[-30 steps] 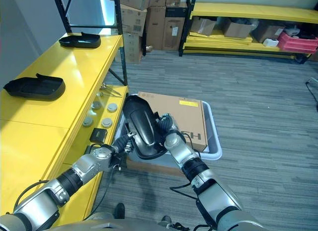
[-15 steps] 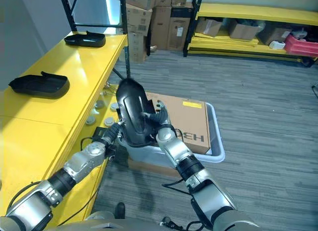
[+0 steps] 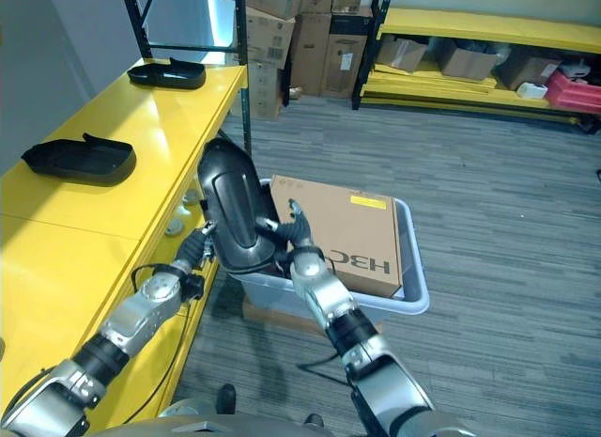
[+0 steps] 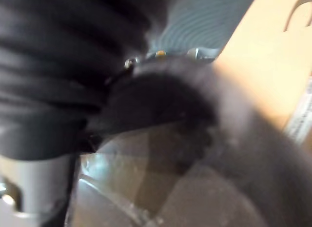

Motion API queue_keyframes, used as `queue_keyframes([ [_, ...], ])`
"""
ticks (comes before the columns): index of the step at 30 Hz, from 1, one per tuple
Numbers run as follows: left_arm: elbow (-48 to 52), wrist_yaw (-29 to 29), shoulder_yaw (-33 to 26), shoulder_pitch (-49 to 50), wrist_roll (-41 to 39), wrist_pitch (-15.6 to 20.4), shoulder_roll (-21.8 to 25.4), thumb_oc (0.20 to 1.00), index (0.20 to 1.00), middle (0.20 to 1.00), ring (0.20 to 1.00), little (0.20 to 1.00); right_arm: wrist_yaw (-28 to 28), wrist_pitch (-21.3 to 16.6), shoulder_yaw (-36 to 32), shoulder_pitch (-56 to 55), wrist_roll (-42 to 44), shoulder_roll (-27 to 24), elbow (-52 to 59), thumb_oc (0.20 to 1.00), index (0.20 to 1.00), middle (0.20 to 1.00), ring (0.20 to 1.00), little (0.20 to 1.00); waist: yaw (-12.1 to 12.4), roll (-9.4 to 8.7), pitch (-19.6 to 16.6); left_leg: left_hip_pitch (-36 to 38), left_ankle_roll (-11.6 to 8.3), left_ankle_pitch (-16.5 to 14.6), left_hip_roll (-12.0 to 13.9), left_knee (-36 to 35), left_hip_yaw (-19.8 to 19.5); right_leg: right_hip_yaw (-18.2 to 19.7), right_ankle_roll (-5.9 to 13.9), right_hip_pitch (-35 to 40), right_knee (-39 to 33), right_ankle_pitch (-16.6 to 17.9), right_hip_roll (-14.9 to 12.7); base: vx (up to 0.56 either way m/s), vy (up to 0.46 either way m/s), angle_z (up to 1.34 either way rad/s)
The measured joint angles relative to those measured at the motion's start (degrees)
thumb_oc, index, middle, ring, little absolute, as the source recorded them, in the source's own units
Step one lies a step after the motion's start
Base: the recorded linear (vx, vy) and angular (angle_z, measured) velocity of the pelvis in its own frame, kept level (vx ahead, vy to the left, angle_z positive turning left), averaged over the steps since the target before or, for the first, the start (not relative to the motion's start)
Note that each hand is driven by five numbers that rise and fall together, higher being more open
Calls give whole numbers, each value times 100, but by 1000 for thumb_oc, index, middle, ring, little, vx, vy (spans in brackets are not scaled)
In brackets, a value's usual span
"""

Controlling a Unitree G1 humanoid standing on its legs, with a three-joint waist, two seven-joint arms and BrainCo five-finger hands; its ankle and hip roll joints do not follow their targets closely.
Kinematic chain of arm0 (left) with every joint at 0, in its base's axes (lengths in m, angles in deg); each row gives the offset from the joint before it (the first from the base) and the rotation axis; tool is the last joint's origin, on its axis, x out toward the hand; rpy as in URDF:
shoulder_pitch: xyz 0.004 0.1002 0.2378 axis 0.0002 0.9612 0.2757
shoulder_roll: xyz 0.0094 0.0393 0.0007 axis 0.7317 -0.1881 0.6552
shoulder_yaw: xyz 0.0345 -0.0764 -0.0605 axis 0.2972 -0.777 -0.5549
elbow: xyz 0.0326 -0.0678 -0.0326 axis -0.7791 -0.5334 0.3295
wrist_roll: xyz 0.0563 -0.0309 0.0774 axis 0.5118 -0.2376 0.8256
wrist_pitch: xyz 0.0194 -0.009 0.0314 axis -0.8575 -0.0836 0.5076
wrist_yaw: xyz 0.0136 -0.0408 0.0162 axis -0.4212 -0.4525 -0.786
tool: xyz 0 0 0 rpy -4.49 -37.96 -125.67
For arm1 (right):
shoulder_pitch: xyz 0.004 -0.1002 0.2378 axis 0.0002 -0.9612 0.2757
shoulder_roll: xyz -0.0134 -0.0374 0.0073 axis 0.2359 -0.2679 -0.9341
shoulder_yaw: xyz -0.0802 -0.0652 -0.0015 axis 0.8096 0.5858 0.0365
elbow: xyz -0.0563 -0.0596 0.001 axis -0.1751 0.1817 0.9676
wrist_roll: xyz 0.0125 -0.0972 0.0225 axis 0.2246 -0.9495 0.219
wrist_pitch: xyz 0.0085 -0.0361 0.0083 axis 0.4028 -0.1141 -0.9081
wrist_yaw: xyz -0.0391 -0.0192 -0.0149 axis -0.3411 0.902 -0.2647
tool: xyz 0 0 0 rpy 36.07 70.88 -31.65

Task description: Move parts from the plastic box to the shelf.

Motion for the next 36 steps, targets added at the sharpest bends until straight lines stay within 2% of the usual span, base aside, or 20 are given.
queue_keyframes([
  [2,94,-27,-223,270,5,28,87,200,200,200,200,200,-104,-24,-30,-460,-5,-14,-223,1000,1000,1000,1000,1000,-18,-31,19,-4,34,-2,-15,0,31,16,3,-23,8,5,-12,-81,-44,-11],
  [3,285,-15,-577,502,-32,194,96,200,200,200,200,200,-223,-209,-261,-748,-96,60,-682,1000,1000,1000,1000,1000,-43,-63,25,-4,46,-9,-16,-2,36,45,23,-64,108,-33,-22,-94,-69,9],
  [5,817,-44,-1384,684,-58,760,208,200,200,200,200,200,-393,-222,-773,-1661,-230,-140,-1804,1000,1000,1000,1000,1000,-27,-115,49,-82,85,-16,-65,-2,-160,12,69,-148,455,-266,-51,-88,-87,48],
  [8,1104,-184,-2065,537,-63,1337,531,200,200,200,200,200,-536,-201,-870,-2490,-225,-453,-2260,1000,1000,1000,1000,1000,-73,-116,56,-189,103,40,-96,-5,-332,19,101,-178,513,-319,-64,-97,-173,36],
  [11,1270,-269,-2342,204,-232,1448,829,200,200,200,200,200,-788,-521,-1060,-2731,-231,-406,-2773,1000,1000,1000,1000,1000,-338,-141,45,-311,-3,164,-64,-2,-795,147,99,99,165,-432,134,-91,-229,66],
  [14,1396,-295,-2385,250,-442,1478,746,200,200,200,200,200,-981,-635,-1003,-2678,-364,-433,-2704,1000,1000,1000,1000,1000,-261,-26,20,-407,-167,281,99,-1,-943,155,26,126,15,-364,372,-140,-263,31],
  [16,1588,-301,-2414,398,-515,1479,704,200,200,200,200,200,-1052,-672,-834,-2632,-572,-435,-2609,1000,1000,1000,1000,1000,-226,35,12,-538,-403,300,306,-3,-1074,191,-144,140,-123,-333,679,-134,-203,37],
  [20,1839,-330,-2535,502,-511,1481,670,200,200,200,200,200,-1244,-659,-842,-2491,-746,-629,-2973,1000,1000,1000,1000,1000,2,255,53,-902,-513,188,725,120,-1084,20,-519,-181,254,-470,1039,-120,-166,21],
  [23,2275,-322,-2750,551,-502,1491,672,200,200,200,200,200,-1259,-679,-836,-2691,-1043,-740,-3448,1000,1000,1000,1000,1000,134,318,100,-1165,-310,-263,807,345,-1067,-383,-735,-283,527,-611,1071,-100,-110,68],
  [24,2425,-306,-2835,594,-498,1495,671,200,200,200,200,200,-1259,-670,-837,-2784,-1122,-746,-3488,1000,1000,1000,1000,1000,168,323,107,-1231,-274,-522,810,380,-990,-544,-781,-271,573,-627,1061,-106,-22,148],
  [25,2694,-231,-2839,697,-491,1498,668,200,200,200,200,200,-1232,-668,-864,-3053,-1138,-744,-3311,1000,1000,1000,1000,1000,132,335,110,-1318,91,-1224,872,313,-311,-1175,-771,-203,666,-632,892,-104,34,171],
  [26,2842,-183,-2846,773,-486,1498,671,200,200,200,200,200,-1234,-658,-864,-3119,-1159,-728,-3291,1000,1000,1000,1000,1000,55,341,115,-1394,34,-1535,911,316,40,-1444,-770,-176,687,-635,746,-99,100,227],
  [27,2873,-160,-2898,862,-433,1528,680,200,200,200,200,200,-1239,-543,-843,-3092,-1338,-704,-3339,1000,1000,1000,1000,1000,20,237,203,-1369,-146,-1174,867,476,605,-1716,-891,-99,679,-755,466,-71,86,157],
  [28,2836,-171,-3039,979,-395,1527,677,200,200,200,200,200,-1237,-530,-844,-3051,-1372,-713,-3340,1000,1000,1000,1000,1000,83,192,228,-1362,-260,-912,817,555,767,-1767,-881,-81,649,-751,327,-25,126,112],
  [30,2750,-295,-3241,1064,-375,1536,667,200,200,200,200,200,-1241,-549,-850,-2830,-1572,-709,-3317,1000,1000,1000,1000,1000,161,184,231,-1193,-471,-612,794,738,975,-1980,-754,25,535,-661,130,3,124,62],
  [31,2699,-323,-3265,1079,-307,1572,660,200,200,200,200,200,-1242,-567,-841,-2792,-1661,-682,-3308,1000,1000,1000,1000,1000,89,128,253,-1036,-545,-570,774,867,1270,-2286,-640,258,392,-588,-21,-19,162,146],
  [32,2713,-333,-3270,1109,-210,1646,637,200,200,200,200,200,-1239,-565,-633,-2800,-1768,-624,-3317,1000,1000,1000,1000,1000,-50,64,227,-906,-552,-562,796,1043,1683,-2705,-480,488,296,-545,-132,7,201,166],
  [33,2787,-372,-3273,1148,-144,1661,619,200,200,200,200,200,-1237,-564,-550,-2811,-1801,-594,-3350,1000,1000,1000,1000,1000,-55,64,225,-837,-547,-567,878,1069,1888,-2893,-406,488,335,-588,-191,82,260,181],
  [34,2854,-417,-3283,1198,-44,1737,617,200,200,200,200,200,-1214,-535,-432,-2822,-1793,-516,-3354,1000,1000,1000,1000,1000,-30,111,214,-770,-477,-547,949,1092,2331,-3270,-186,555,389,-641,-207,111,228,161],
  [36,2852,-400,-3284,1246,-43,1754,567,200,200,200,200,200,-1128,-454,-523,-2903,-1732,-515,-3364,1000,1000,1000,1000,1000,-80,429,108,-685,-154,-592,939,887,2582,-3342,-68,564,891,-753,-177,193,274,161],
])
